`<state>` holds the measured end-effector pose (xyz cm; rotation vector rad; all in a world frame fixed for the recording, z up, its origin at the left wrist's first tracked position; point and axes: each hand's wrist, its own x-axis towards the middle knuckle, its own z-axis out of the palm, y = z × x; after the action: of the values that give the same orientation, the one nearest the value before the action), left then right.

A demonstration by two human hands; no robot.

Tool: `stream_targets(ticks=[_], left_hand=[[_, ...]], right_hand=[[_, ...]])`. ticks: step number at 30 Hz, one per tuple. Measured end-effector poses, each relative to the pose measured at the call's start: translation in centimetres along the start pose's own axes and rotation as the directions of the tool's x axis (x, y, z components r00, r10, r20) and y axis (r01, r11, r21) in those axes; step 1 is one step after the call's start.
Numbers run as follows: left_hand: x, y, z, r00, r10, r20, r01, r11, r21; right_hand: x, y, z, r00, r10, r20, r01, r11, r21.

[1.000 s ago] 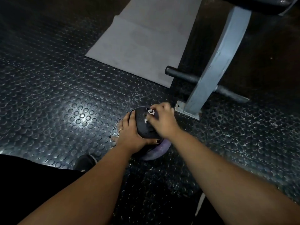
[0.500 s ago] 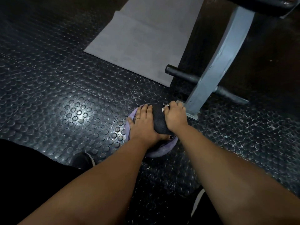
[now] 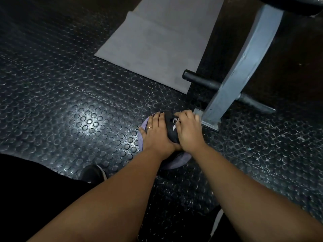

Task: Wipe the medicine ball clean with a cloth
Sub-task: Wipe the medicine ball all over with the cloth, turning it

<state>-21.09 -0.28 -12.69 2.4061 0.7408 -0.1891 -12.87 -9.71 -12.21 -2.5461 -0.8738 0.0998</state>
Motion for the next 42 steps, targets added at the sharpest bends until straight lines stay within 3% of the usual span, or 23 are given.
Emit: stream_targets(ticks=[6, 13, 17, 20, 22, 25, 28, 31, 33, 35, 37, 38, 40, 42], left_hand=[[-1.2, 0.5, 0.1, 1.000, 0.007, 0.015, -0.007, 1.000, 0.025], [-0.7, 0.3, -0.1, 0.999, -0.038, 0.030, 0.038, 0.999, -0.003], [-0.2, 0.4, -0.5, 0.998, -0.044, 0.054, 0.043, 0.998, 0.037], [0.1, 0.0, -0.8, 0.996, -0.057, 0.069, 0.055, 0.998, 0.030], [0.1, -0.1, -1.1, 0.994, -0.077, 0.077, 0.078, 0.997, -0.002], [0.3, -1.0, -1.6, 0.990, -0.131, 0.059, 0.136, 0.987, -0.081], [0.7, -2.7, -2.4, 0.975, -0.212, 0.064, 0.221, 0.946, -0.235], [0.6, -3.9, -3.8, 0.965, -0.232, 0.121, 0.256, 0.930, -0.263], [0.1, -3.6, -4.5, 0.988, -0.134, 0.076, 0.143, 0.982, -0.121], [-0.2, -2.8, -4.5, 0.998, 0.060, 0.036, -0.061, 0.997, 0.044], [-0.3, -2.4, -4.3, 0.992, 0.112, 0.065, -0.117, 0.990, 0.078], [-0.3, -2.5, -4.2, 0.994, 0.092, 0.058, -0.096, 0.993, 0.070], [-0.1, -3.0, -4.2, 0.998, 0.057, 0.027, -0.059, 0.996, 0.071], [0.0, -3.2, -4.5, 0.999, 0.033, -0.005, -0.033, 0.999, 0.037]], right_hand=[[6.4, 1.1, 1.3, 0.952, 0.170, 0.255, -0.180, 0.984, 0.014], [0.0, -0.9, -0.1, 0.997, -0.007, 0.078, -0.008, 0.980, 0.200], [-2.7, 0.2, -1.7, 0.995, -0.061, 0.082, 0.037, 0.963, 0.268], [-4.3, 1.7, -2.7, 0.992, -0.048, 0.114, 0.021, 0.974, 0.225], [-5.3, 3.1, -2.9, 0.993, 0.008, 0.118, -0.030, 0.982, 0.184], [-7.0, 4.8, -3.1, 0.955, 0.259, 0.147, -0.282, 0.945, 0.164], [-8.0, 5.1, -3.2, 0.826, 0.557, 0.084, -0.556, 0.782, 0.280], [-7.0, 4.2, -2.9, 0.673, 0.738, 0.050, -0.638, 0.546, 0.542], [-5.7, 3.4, -3.2, 0.558, 0.820, 0.128, -0.595, 0.287, 0.751], [-4.6, 3.2, -3.6, 0.486, 0.816, 0.313, -0.509, -0.027, 0.860], [-3.9, 3.0, -4.6, 0.516, 0.700, 0.493, -0.438, -0.279, 0.855], [-3.6, 2.8, -5.1, 0.559, 0.630, 0.539, -0.440, -0.325, 0.837], [-3.3, 2.6, -5.8, 0.646, 0.520, 0.559, -0.470, -0.307, 0.828], [-2.9, 2.3, -5.8, 0.680, 0.494, 0.542, -0.486, -0.250, 0.838]])
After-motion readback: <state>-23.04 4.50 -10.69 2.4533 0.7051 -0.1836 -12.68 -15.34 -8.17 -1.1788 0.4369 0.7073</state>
